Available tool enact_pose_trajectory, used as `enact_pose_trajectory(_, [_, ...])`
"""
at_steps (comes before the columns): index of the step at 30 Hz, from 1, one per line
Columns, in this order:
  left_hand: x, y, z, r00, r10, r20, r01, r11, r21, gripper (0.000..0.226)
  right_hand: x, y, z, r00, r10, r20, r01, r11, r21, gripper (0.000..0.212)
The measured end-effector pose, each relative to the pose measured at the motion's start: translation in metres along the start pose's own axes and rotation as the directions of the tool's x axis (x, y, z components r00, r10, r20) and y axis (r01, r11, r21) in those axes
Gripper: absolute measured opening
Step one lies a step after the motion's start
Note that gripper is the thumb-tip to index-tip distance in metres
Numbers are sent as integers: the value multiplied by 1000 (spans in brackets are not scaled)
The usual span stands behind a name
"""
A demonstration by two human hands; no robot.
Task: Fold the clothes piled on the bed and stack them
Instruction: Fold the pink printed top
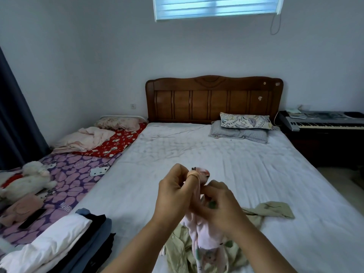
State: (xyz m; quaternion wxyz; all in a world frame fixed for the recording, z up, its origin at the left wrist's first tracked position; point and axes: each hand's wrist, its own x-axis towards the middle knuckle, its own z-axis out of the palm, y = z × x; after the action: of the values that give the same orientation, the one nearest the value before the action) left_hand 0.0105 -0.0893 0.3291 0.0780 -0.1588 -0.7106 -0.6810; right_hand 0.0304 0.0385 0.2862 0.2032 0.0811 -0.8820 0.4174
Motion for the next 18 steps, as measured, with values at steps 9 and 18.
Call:
enact_pose_trajectory(9, [-2,-7,-10,987,60,152,-58,998,-15,12,2,-4,-13,990,138,31,-140,916,375,15])
enact_pose_trajectory(18, [2,-18,-11,989,96,110,-122,958,261,22,6,-4,-15,984,153,-88,-125,956,266,33])
